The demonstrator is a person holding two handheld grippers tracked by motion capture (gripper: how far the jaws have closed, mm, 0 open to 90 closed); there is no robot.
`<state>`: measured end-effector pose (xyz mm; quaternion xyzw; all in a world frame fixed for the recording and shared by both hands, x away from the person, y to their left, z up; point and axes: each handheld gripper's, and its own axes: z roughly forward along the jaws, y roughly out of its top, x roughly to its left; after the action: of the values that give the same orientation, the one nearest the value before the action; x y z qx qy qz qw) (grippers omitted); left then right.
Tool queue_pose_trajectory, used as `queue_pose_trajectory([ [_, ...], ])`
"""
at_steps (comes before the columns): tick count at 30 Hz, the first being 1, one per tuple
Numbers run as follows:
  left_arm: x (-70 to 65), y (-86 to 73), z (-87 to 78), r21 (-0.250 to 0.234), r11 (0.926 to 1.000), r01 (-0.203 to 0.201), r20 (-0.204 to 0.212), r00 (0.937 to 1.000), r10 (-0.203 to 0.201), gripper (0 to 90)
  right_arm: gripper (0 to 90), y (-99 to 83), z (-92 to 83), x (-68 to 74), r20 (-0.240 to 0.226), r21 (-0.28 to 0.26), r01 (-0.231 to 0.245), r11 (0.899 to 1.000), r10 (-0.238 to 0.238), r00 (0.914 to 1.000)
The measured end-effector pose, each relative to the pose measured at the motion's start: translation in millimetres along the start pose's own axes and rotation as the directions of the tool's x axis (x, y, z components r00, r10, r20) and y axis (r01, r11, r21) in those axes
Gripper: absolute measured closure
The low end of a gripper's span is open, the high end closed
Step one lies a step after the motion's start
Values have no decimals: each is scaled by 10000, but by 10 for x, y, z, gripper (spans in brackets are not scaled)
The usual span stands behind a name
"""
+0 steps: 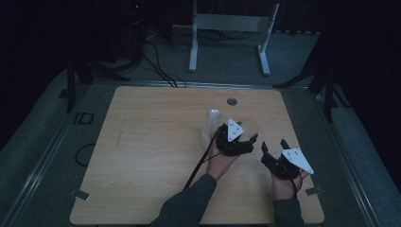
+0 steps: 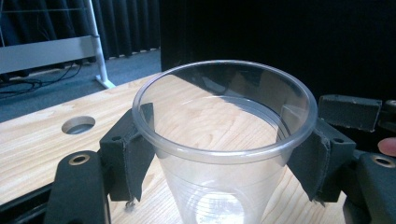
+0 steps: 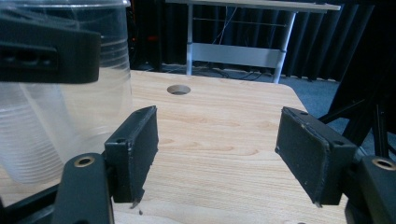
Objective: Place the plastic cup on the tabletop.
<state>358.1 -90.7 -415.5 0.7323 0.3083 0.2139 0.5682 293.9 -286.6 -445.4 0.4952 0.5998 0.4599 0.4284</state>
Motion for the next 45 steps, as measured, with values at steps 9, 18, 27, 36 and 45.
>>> queue_pose_trajectory([
  [9,10,-68,-2,-93,9999,82,95,9999,-81,287,291,-3,-3,-6,36,7,-39,10000,39,10000],
  [18,24,-160,4,-36,9999,135,169,9998,-134,287,291,-6,-4,-11,50,3,-24,10000,24,10000],
  [27,22,-228,18,112,9999,92,87,9999,-93,287,291,-6,-7,-16,61,9,-31,10000,31,10000],
  [36,34,-278,23,222,9998,22,-7,10000,-22,287,291,-7,-8,-17,73,13,-34,10000,34,10000],
  [45,49,-326,25,344,9994,14,-134,9999,-9,287,291,-9,-9,-18,76,13,-32,10000,32,10000],
])
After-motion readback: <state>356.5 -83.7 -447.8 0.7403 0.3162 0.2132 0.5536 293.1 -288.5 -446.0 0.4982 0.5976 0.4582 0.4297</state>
